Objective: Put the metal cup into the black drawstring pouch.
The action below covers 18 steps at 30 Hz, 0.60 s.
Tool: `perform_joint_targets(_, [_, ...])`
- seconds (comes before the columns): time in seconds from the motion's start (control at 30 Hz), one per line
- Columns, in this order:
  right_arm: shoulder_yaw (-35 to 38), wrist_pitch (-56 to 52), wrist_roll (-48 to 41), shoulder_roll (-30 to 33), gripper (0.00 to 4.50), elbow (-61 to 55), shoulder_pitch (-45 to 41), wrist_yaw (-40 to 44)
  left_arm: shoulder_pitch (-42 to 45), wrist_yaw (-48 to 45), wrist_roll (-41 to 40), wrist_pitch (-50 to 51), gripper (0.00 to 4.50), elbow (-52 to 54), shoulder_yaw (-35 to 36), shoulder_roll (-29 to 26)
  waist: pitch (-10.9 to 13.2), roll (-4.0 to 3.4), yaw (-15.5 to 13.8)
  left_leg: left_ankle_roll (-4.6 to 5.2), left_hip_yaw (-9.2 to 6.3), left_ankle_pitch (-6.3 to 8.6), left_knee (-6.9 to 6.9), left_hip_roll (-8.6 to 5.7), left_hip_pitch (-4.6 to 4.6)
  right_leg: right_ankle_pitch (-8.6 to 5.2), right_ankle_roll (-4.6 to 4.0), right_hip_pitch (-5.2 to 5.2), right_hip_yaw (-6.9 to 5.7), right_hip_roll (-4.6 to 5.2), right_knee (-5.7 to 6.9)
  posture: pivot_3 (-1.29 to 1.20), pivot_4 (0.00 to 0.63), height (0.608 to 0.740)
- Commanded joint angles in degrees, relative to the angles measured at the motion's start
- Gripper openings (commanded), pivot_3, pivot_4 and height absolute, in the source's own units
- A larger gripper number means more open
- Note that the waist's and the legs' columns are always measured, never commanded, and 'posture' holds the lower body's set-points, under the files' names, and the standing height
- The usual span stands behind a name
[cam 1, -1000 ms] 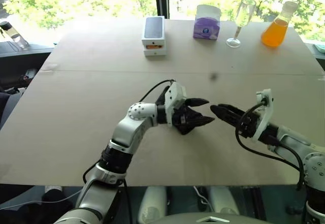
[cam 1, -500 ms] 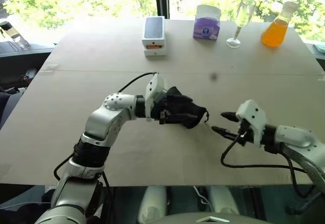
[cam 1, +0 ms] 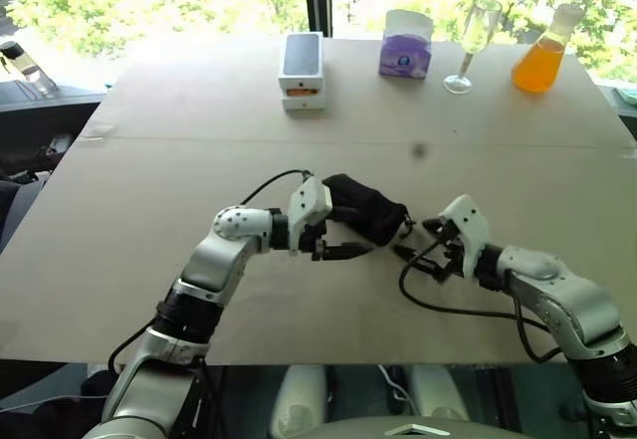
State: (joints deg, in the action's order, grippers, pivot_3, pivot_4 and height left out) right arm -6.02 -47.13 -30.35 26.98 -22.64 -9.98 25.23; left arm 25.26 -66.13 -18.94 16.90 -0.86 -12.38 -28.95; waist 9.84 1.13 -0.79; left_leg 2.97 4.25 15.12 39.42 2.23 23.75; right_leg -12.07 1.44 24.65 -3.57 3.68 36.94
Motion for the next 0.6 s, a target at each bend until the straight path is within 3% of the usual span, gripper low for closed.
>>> perform_joint_targets(0.03, [2.29, -5.04, -2.32, -3.31, 4.45, -3.4, 0.18, -4.6, 0.05, -0.14, 0.21, -1.41, 3.29, 0.59, 0.44, 0.08, -0.01, -0.02, 0.11, 0.0, 0.03, 0.0, 0.0, 0.0, -0.02, 0.0, 0.0, 0.0, 0.03, 0.0, 0.03, 0.0, 0.15, 0.737])
perform_joint_targets(0.17, [0.22, -7.46, 0.84, -8.1, 4.45, -4.32, 1.04, -10.92, 0.11, -0.18, 0.18, -1.52, 3.29, 0.58, 0.74, -0.09, -0.03, -0.03, 0.14, 0.05, 0.02, 0.03, 0.0, 0.01, -0.04, 0.0, 0.0, 0.01, 0.02, 0.0, 0.06, 0.0, 0.15, 0.737])
perform_joint_targets(0.33, [-5.87, -6.5, 7.24, -9.58, 4.45, -3.9, 2.59, -14.48, -0.2, -0.21, 0.01, -1.35, 3.29, 1.1, 0.99, -0.51, -0.28, 0.03, 0.3, 0.09, 0.04, 0.05, 0.0, 0.01, -0.06, 0.0, 0.0, 0.01, 0.04, 0.0, 0.07, 0.0, 0.15, 0.737])
perform_joint_targets(0.43, [-13.28, -2.99, 15.8, -4.22, 3.67, -2.28, 3.9, -14.33, -0.36, -0.13, -0.06, -1.02, 3.29, 1.56, 0.99, -0.63, -0.56, 0.04, 0.34, 0.11, 0.05, 0.06, 0.0, 0.0, -0.09, -0.01, 0.0, 0.0, 0.05, 0.0, 0.09, 0.0, 0.15, 0.737])
perform_joint_targets(0.47, [-14.23, -2.2, 17.18, -3.22, 3.07, -2.13, 4.45, -14.02, -0.42, -0.13, -0.09, -0.94, 3.29, 1.66, 0.99, -0.66, -0.66, 0.05, 0.33, 0.11, 0.06, 0.07, 0.0, 0.0, -0.09, -0.01, 0.01, 0.0, 0.05, 0.0, 0.09, 0.0, 0.15, 0.737])
perform_joint_targets(0.57, [-12.74, -1.33, 17.26, -2.88, 2.15, -2.67, 5.72, -13.24, -0.5, -0.42, -0.08, -1.08, 3.29, 1.38, 0.92, -0.78, -1.01, 0.03, 0.08, 0.11, 0.02, 0.07, -0.01, 0.0, -0.1, -0.03, 0.0, -0.01, 0.03, 0.0, 0.09, 0.0, 0.15, 0.737])
perform_joint_targets(0.6, [-11.83, -1.15, 17.37, -2.79, 1.58, -2.68, 5.81, -13.1, -0.42, -0.56, 0.0, -1.27, 3.29, 1.02, 0.83, -0.75, -1.09, 0.04, 0.0, 0.11, 0.01, 0.07, -0.01, 0.0, -0.1, -0.03, 0.0, -0.02, 0.02, 0.0, 0.08, 0.0, 0.15, 0.737])
